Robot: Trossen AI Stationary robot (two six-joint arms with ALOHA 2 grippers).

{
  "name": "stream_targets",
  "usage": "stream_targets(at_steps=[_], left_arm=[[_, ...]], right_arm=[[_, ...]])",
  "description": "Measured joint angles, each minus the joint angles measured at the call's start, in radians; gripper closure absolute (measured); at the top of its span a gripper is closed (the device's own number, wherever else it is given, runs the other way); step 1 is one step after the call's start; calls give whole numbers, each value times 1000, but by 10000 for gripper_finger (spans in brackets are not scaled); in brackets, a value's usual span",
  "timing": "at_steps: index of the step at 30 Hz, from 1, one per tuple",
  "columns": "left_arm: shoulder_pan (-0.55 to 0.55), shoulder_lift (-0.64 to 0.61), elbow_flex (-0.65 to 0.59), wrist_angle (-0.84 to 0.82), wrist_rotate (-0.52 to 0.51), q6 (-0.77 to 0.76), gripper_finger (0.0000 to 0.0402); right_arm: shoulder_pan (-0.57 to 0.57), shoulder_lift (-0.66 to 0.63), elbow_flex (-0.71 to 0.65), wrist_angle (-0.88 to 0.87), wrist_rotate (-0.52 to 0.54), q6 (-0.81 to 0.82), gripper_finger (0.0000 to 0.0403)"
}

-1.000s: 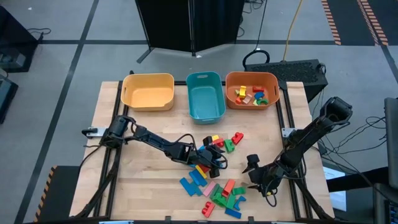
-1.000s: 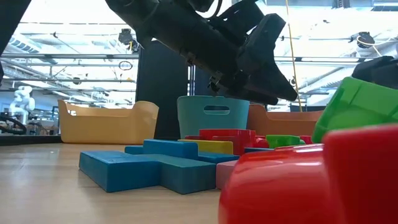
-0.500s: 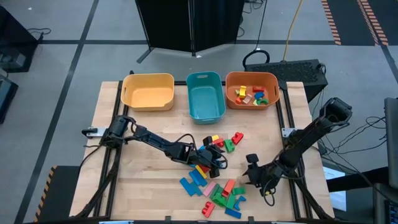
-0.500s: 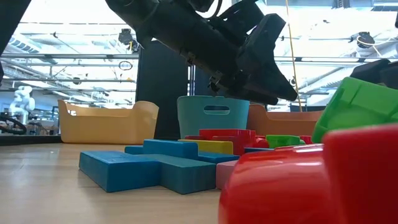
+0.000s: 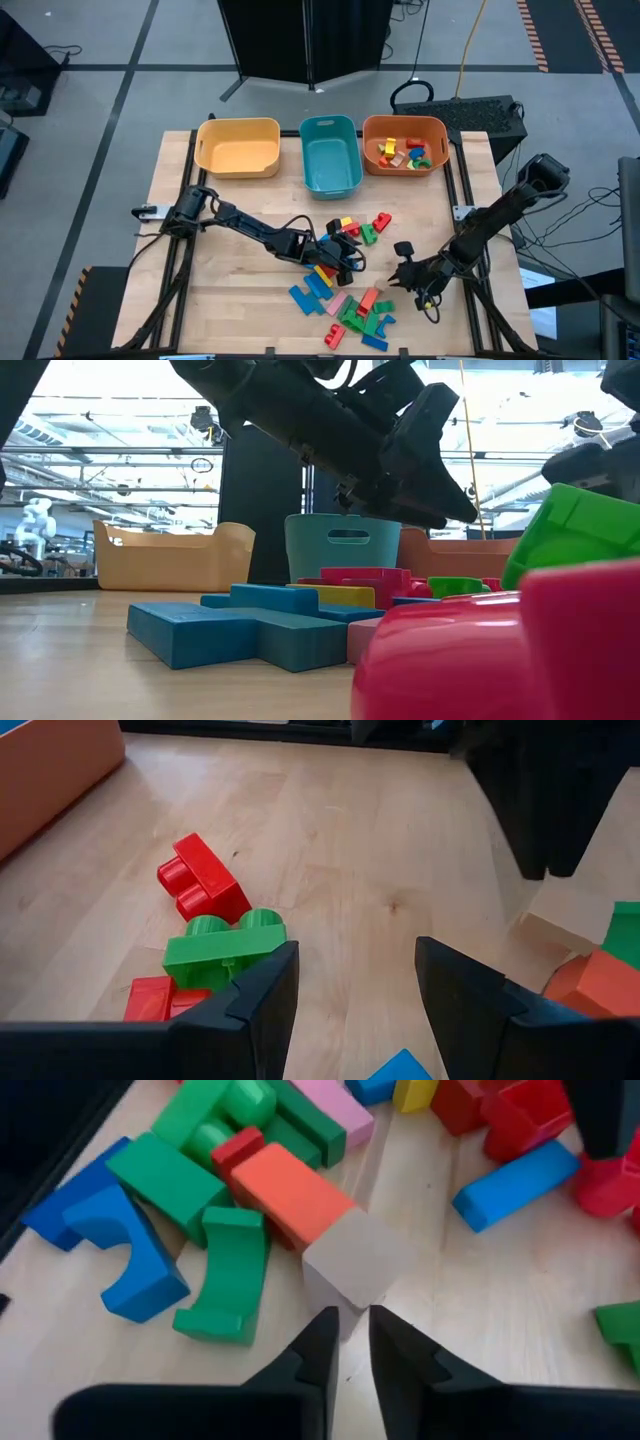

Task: Sort blocks by size
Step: Put the light brown arch block into the orange bin

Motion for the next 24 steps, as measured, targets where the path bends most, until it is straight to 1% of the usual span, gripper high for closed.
stream_targets(at_steps=[2, 4, 6, 8, 11, 16, 20, 22, 24], left_arm=[[-1, 0, 0, -2, 0, -2, 210], [-4, 0, 0, -3, 0, -2, 210], [-7, 0, 0, -3, 0, -2, 210], [-9, 0, 0, -3, 0, -2, 210], [-11, 0, 0, -3, 0, -2, 210], [-11, 0, 0, -3, 0, -1, 210], [-12, 0, 0, -3, 0, -1, 210], [-12, 0, 0, -3, 0, 1, 210], [-12, 0, 0, -2, 0, 1, 210]], right_arm=[[0, -13, 0, 2, 0, 5, 371], [0, -16, 0, 1, -7, 21, 369], [0, -16, 0, 0, -10, 45, 356], [0, -15, 0, 1, -10, 75, 332], [0, -14, 0, 1, -8, 128, 281], [0, -3, 0, 4, 33, 274, 172], [0, 60, 0, 67, 41, 362, 87], [0, 106, 0, 127, 43, 365, 56], [0, 149, 0, 179, 45, 365, 36]])
